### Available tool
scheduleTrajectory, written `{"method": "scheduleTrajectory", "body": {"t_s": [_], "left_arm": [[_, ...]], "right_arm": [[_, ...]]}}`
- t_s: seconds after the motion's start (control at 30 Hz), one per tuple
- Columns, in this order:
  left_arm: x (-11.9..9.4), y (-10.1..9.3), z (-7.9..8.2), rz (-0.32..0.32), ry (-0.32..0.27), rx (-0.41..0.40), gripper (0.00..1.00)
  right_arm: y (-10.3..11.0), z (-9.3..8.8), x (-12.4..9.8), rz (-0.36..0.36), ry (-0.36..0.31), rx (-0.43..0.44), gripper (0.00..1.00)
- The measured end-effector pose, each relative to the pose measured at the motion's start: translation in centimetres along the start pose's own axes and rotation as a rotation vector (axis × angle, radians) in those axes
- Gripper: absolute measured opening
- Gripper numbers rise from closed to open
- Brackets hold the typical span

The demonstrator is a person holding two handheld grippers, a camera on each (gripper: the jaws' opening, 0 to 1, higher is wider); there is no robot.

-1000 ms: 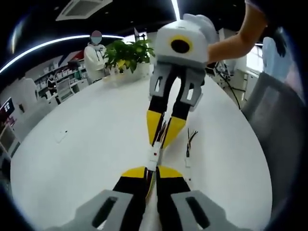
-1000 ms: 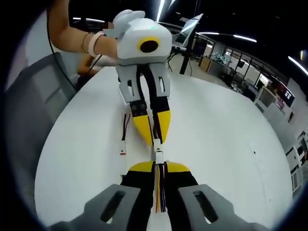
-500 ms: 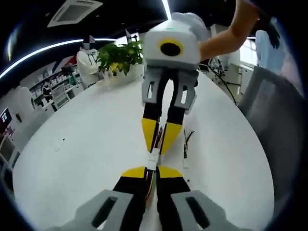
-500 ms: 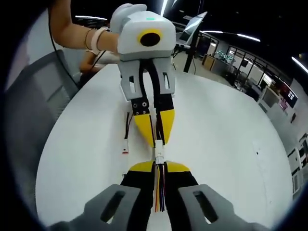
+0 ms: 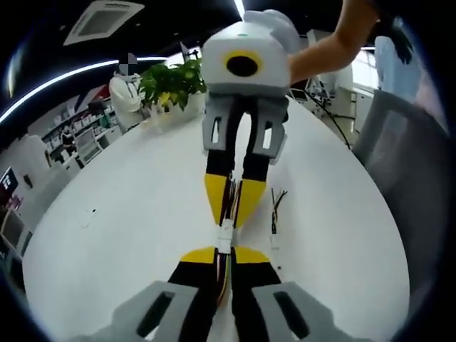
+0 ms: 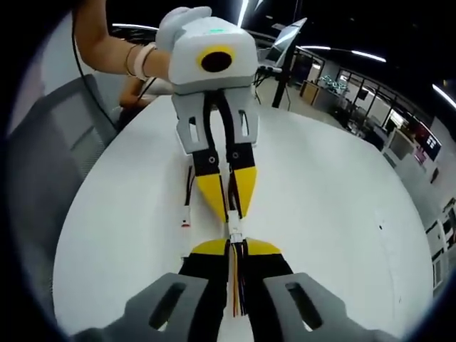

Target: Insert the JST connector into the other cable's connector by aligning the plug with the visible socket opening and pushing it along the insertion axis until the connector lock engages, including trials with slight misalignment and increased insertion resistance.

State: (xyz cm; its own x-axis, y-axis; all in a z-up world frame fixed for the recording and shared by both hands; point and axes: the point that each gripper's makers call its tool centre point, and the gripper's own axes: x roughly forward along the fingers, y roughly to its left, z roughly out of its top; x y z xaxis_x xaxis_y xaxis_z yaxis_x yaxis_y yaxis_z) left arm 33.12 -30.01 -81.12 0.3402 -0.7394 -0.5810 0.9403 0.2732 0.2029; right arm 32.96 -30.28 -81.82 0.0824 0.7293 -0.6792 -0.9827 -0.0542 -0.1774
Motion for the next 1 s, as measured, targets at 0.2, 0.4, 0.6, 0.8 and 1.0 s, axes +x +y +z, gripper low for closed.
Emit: {"method": "scheduleTrajectory", "body": {"t_s": [0.2, 0.4, 0.6, 0.8, 1.0], "left_arm": [[0.0, 0.3, -0.3, 0.003, 0.011, 0.021, 0.0], [0.3, 1.5, -0.8, 0.017, 0.018, 0.02, 0.0], [1.0, 1.7, -1.6, 0.006, 0.027, -0.015, 0.0], [1.4, 1.9, -2.1, 0.001, 0.027, -0.028, 0.0], [1.9, 1.8, -2.7, -0.011, 0.029, -0.055, 0.0]], "right_arm": [[-0.1, 0.1, 0.1, -0.001, -0.002, -0.003, 0.03], [-1.0, 0.0, 0.6, -0.018, -0.013, 0.001, 0.03], [-1.3, -0.9, 1.6, -0.016, -0.004, 0.01, 0.03], [-1.4, -1.5, 2.2, -0.012, -0.007, 0.034, 0.03], [-1.2, -1.9, 2.4, 0.0, -0.011, 0.056, 0.04]]}}
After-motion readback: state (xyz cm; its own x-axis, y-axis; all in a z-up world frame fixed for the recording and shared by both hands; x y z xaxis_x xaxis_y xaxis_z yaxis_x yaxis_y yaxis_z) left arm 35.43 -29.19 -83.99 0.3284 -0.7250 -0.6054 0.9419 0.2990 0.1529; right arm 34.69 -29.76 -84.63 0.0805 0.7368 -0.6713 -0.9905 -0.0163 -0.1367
